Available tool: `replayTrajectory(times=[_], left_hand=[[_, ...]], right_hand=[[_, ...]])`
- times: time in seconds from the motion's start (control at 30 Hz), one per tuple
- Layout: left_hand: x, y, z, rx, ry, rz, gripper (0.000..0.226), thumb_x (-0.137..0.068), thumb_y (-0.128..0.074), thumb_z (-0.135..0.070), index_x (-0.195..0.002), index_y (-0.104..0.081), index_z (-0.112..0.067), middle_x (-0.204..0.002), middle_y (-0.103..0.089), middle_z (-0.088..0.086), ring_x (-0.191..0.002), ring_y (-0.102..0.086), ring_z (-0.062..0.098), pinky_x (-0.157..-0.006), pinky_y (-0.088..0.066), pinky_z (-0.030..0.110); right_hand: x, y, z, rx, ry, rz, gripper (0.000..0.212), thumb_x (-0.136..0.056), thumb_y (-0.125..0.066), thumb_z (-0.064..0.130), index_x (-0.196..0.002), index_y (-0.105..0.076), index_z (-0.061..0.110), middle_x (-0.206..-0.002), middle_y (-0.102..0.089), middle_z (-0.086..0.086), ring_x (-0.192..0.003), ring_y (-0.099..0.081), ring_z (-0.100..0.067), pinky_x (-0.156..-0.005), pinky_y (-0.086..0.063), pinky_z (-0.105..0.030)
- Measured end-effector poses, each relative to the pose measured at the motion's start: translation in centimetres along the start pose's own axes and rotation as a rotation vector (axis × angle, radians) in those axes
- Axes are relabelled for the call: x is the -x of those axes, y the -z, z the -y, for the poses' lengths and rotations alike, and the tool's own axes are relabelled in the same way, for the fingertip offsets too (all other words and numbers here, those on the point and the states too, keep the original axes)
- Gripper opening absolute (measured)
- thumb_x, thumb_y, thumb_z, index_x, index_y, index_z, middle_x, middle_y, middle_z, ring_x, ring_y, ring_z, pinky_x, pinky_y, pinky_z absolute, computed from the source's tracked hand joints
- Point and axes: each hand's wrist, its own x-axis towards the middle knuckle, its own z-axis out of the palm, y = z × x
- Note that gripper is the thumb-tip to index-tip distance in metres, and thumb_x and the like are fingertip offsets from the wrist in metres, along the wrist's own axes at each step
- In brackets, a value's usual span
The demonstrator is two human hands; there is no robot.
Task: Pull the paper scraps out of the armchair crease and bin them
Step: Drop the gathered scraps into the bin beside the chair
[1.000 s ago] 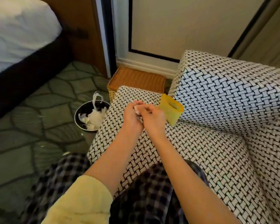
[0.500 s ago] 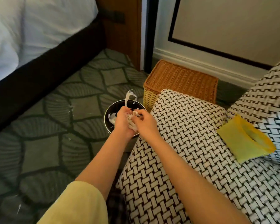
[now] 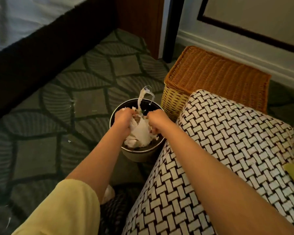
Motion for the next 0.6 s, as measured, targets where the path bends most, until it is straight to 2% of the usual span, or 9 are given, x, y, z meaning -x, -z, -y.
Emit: replayTrajectory(times=[0.07,0.17,0.23,0.3,0.33,0.4,0.47,0.5,0.6], left_hand=[[-1.2,0.2,0.5,-0.02,0.042,0.006,0.02,-0.087,-0.05,-0.002,-0.106,-0.054,-0.008,-0.082,-0.059,0.012,-0.084,-0.06,0.026,-0.093,-0.048,0.039],[-2.6,0.7,1.3,0.012,0.081,-0.01,0.035,-0.086,-0.052,-0.007,-0.121,-0.05,-0.004,-0.099,-0.061,0.015,-0.097,-0.061,0.031,-0.092,-0.049,0.044],[-3.2,0.8,1.4,0.06,0.124,0.005,0.036,-0.085,-0.05,-0.015,-0.12,-0.05,-0.007,-0.1,-0.062,0.014,-0.093,-0.06,0.03,-0.084,-0.049,0.044],[-3.3,0.8,1.0,0.097,0.18,0.045,0.027,-0.09,-0.046,-0.022,-0.113,-0.048,-0.01,-0.1,-0.059,0.014,-0.089,-0.055,0.029,-0.085,-0.044,0.044],[-3.2,0.9,0.9,0.095,0.218,0.077,0.027,-0.092,-0.044,-0.026,-0.113,-0.048,-0.01,-0.105,-0.058,0.014,-0.093,-0.054,0.03,-0.089,-0.041,0.046],[-3.2,1.3,0.6,0.046,0.248,0.125,0.036,-0.094,-0.041,-0.029,-0.12,-0.045,-0.005,-0.126,-0.052,0.014,-0.115,-0.049,0.034,-0.103,-0.032,0.053],[-2.7,1.6,0.1,-0.067,0.228,0.129,0.048,-0.095,-0.04,-0.029,-0.139,-0.034,-0.009,-0.144,-0.038,0.015,-0.132,-0.034,0.037,-0.109,-0.019,0.06],[-2.4,1.8,-0.2,-0.118,0.211,0.135,0.051,-0.096,-0.039,-0.028,-0.142,-0.029,-0.01,-0.148,-0.033,0.015,-0.135,-0.03,0.038,-0.109,-0.016,0.06],[-0.8,2.3,-1.2,-0.244,0.17,0.154,0.055,-0.096,-0.042,-0.027,-0.145,-0.024,-0.011,-0.153,-0.023,0.013,-0.139,-0.021,0.037,-0.11,-0.011,0.06]], right_hand=[[-0.9,0.3,0.2,-0.166,-0.115,0.055,0.029,-0.091,-0.039,0.013,-0.116,-0.053,0.007,-0.067,-0.04,-0.004,-0.05,-0.035,-0.016,-0.043,-0.031,-0.022],[-0.6,0.8,0.4,-0.409,-0.247,0.178,0.017,-0.094,-0.036,0.012,-0.091,-0.053,0.009,-0.061,-0.036,-0.001,-0.048,-0.025,-0.008,-0.046,-0.023,-0.015],[-0.7,0.9,0.4,-0.529,-0.26,0.211,0.022,-0.096,-0.033,0.01,-0.097,-0.054,0.007,-0.061,-0.035,-0.001,-0.049,-0.023,-0.007,-0.048,-0.022,-0.014],[-0.9,1.0,0.4,-0.582,-0.275,0.211,0.025,-0.097,-0.031,0.01,-0.104,-0.055,0.007,-0.06,-0.035,-0.001,-0.048,-0.023,-0.007,-0.045,-0.023,-0.014],[-0.9,1.0,0.4,-0.58,-0.285,0.212,0.025,-0.097,-0.031,0.01,-0.099,-0.055,0.007,-0.059,-0.035,-0.001,-0.047,-0.023,-0.007,-0.044,-0.023,-0.013],[-0.7,1.0,0.5,-0.572,-0.297,0.224,0.024,-0.097,-0.031,0.01,-0.095,-0.055,0.007,-0.059,-0.035,-0.001,-0.047,-0.023,-0.007,-0.045,-0.023,-0.013],[-0.5,1.0,0.5,-0.591,-0.297,0.227,0.028,-0.097,-0.03,0.01,-0.108,-0.056,0.006,-0.06,-0.035,-0.001,-0.048,-0.024,-0.007,-0.047,-0.022,-0.013],[-0.4,1.0,0.5,-0.612,-0.297,0.224,0.031,-0.098,-0.028,0.009,-0.112,-0.055,0.006,-0.06,-0.035,-0.001,-0.048,-0.024,-0.007,-0.047,-0.022,-0.014],[0.5,1.0,0.4,-0.714,-0.279,0.229,0.029,-0.099,-0.026,0.008,-0.101,-0.055,0.005,-0.061,-0.035,-0.002,-0.05,-0.025,-0.007,-0.049,-0.023,-0.015]])
